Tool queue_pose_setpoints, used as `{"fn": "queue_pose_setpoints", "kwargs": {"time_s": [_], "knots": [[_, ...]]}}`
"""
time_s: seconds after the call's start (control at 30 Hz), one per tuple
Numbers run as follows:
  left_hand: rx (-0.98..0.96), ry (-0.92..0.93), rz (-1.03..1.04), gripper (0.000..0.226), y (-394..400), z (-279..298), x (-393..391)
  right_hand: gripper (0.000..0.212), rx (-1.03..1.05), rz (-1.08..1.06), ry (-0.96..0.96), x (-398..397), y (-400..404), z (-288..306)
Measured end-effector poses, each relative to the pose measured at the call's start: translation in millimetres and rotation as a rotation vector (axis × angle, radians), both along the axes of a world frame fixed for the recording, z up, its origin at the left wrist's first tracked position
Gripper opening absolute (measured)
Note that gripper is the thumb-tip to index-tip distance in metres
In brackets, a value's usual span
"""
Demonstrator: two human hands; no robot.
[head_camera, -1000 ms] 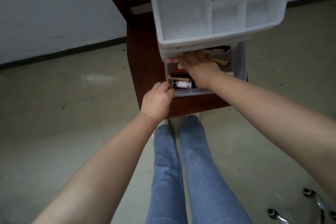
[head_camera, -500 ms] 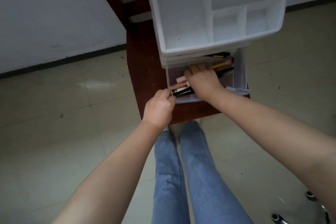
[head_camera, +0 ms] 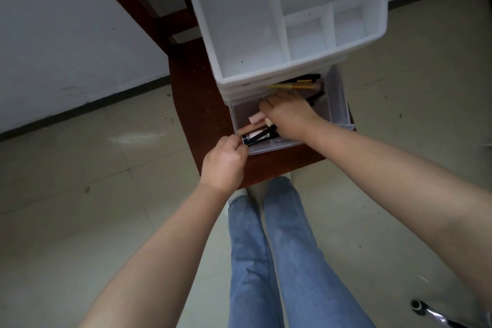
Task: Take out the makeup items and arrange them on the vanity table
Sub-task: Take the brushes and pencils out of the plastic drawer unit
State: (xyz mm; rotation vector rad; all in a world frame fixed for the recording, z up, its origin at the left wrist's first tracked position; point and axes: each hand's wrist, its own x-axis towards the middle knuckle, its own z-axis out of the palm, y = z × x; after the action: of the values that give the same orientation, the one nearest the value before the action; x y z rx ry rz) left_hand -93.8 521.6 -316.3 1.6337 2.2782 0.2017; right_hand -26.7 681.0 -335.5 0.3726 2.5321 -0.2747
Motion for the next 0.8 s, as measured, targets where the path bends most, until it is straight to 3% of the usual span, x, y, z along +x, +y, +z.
{"fn": "queue_pose_setpoints", "kwargs": {"time_s": [0.13,0.4,0.6,0.8], "knots": [[0.002,-0.003,-0.003,0.031,-1.2,-0.9,1.0,0.039,-0.009,-0.076,0.022,2.0,5.9,5.0],[0.001,0.007,-0.014,0.031,-0.3,-1.5,0.4,0.034,0.143,0.043,-0.104,-18.1,-8.5,9.8],[0.01,-0.013,-0.016,0.03,-0.6,-3.8,-0.3,0.036,0.097,0.175,-0.129,-31.8,-14.7,6.6],[0.004,-0.011,-0.035,0.031,0.5,-0.3,-1.5,0.027,0.127,0.145,-0.23,-40.0,-8.9,3.3]]}}
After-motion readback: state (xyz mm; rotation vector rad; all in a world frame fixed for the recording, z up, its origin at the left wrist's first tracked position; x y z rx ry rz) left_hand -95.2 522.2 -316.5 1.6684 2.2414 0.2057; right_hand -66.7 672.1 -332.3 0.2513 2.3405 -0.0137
